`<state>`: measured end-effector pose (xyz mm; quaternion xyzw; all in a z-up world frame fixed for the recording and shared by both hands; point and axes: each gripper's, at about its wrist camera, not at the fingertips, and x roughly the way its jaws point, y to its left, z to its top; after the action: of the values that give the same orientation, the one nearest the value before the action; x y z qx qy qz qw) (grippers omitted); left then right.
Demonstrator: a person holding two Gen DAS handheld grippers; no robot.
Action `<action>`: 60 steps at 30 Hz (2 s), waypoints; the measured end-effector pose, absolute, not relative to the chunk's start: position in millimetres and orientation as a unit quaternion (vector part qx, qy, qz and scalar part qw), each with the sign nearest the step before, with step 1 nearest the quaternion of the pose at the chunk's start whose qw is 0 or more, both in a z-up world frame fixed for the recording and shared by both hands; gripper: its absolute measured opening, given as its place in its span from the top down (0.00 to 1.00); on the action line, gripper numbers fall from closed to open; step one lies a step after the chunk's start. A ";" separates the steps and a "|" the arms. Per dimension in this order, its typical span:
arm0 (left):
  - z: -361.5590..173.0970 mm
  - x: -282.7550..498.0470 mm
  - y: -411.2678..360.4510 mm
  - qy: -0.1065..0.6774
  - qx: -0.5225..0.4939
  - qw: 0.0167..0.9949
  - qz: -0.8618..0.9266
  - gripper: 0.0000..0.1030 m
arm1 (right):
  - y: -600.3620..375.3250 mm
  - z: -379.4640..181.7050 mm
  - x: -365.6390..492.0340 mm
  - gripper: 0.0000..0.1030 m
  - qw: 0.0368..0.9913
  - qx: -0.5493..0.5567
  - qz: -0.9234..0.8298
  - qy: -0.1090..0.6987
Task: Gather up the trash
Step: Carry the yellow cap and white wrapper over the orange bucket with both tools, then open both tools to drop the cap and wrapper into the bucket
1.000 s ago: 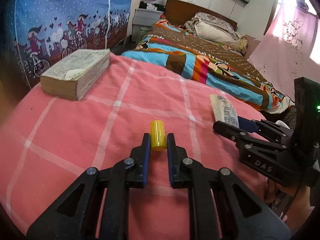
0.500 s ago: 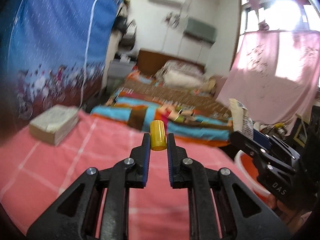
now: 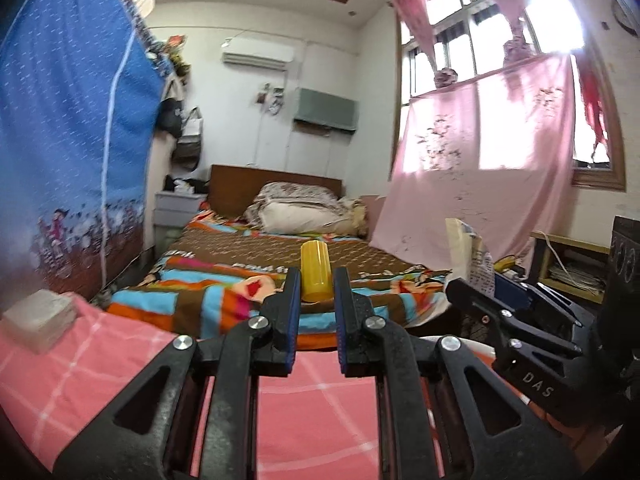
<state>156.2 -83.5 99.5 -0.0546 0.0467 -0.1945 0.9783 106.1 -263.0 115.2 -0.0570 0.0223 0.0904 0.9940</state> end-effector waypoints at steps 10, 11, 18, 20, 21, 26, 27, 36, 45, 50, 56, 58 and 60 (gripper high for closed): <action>96.4 159.6 -147.1 0.050 -0.027 0.962 -0.267 0.57 | -313.9 111.9 103.8 0.65 0.998 -0.043 0.031 0.046; 94.9 160.8 -152.4 0.052 -0.025 0.960 -0.273 0.57 | -318.3 111.3 103.8 0.65 0.998 -0.042 0.026 0.050; 86.1 170.7 -182.7 0.078 -0.019 0.950 -0.303 0.57 | -345.5 102.9 111.0 0.64 0.995 -0.026 -0.005 0.097; 82.8 176.0 -189.5 0.091 -0.020 0.946 -0.309 0.57 | -353.2 100.3 112.5 0.64 0.993 -0.020 -0.012 0.112; 81.0 177.8 -192.9 0.097 -0.020 0.945 -0.313 0.57 | -356.4 99.0 113.2 0.64 0.993 -0.017 -0.015 0.119; 70.5 186.4 -213.6 0.137 -0.013 0.934 -0.329 0.57 | -370.9 94.1 119.0 0.64 0.988 -0.003 -0.029 0.155; 68.0 189.2 -217.8 0.148 -0.011 0.931 -0.334 0.57 | -373.4 92.2 120.7 0.64 0.986 -0.001 -0.032 0.164; 41.8 202.3 -250.5 0.227 0.011 0.916 -0.331 0.57 | -398.4 63.3 139.5 0.64 0.964 0.028 -0.039 0.261; 25.9 213.2 -266.3 0.286 0.019 0.898 -0.333 0.57 | -404.4 53.4 142.8 0.64 0.953 0.031 -0.034 0.300; 17.8 219.7 -272.3 0.324 0.014 0.885 -0.334 0.57 | -404.6 47.2 149.2 0.62 0.946 0.031 -0.033 0.322; 9.1 223.6 -276.6 0.352 0.010 0.875 -0.331 0.57 | -406.4 42.7 151.8 0.62 0.940 0.029 -0.031 0.338; 7.3 224.3 -277.2 0.357 0.011 0.873 -0.331 0.57 | -407.9 41.6 152.3 0.61 0.939 0.029 -0.031 0.341; 5.9 226.5 -277.5 0.361 0.011 0.872 -0.331 0.57 | -407.7 40.7 153.1 0.60 0.938 0.028 -0.031 0.344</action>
<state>226.5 -277.5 5.9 0.0106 0.3610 -0.3307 0.8719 153.1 -407.7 40.7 0.0284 0.3436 -0.0307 0.9382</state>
